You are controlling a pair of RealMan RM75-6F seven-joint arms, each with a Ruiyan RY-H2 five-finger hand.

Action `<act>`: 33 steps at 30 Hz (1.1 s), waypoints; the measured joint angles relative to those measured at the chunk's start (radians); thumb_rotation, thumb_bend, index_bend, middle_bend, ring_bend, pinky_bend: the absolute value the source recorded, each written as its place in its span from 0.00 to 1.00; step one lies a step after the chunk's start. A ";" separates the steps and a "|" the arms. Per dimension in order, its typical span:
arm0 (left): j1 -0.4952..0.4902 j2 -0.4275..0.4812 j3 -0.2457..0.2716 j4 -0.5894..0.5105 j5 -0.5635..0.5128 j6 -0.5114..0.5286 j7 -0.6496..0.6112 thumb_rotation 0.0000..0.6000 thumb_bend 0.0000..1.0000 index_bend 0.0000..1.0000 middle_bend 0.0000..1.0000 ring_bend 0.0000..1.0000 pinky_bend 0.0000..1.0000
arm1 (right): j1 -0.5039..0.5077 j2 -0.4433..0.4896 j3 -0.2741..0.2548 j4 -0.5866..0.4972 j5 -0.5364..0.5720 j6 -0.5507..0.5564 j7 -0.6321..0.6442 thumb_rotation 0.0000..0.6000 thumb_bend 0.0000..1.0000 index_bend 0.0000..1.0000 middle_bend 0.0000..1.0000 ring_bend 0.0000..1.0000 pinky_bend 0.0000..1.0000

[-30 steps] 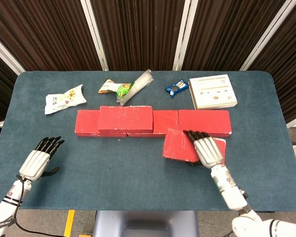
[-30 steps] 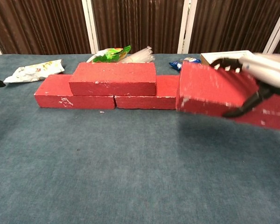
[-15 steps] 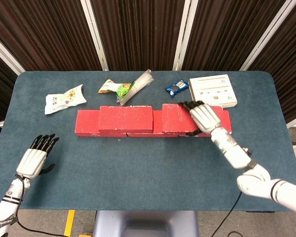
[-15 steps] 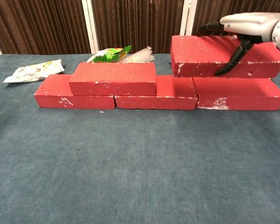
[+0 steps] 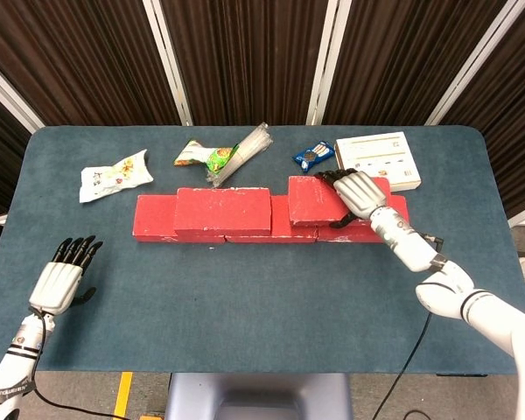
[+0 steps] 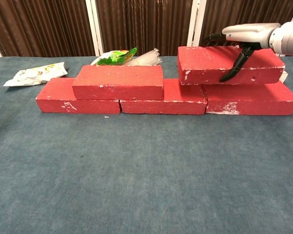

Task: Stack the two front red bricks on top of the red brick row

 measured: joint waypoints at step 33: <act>-0.006 -0.002 -0.002 0.026 0.009 -0.034 -0.051 1.00 0.28 0.00 0.00 0.00 0.04 | 0.085 -0.098 -0.086 0.109 0.013 -0.074 0.155 1.00 0.17 0.08 0.33 0.15 0.47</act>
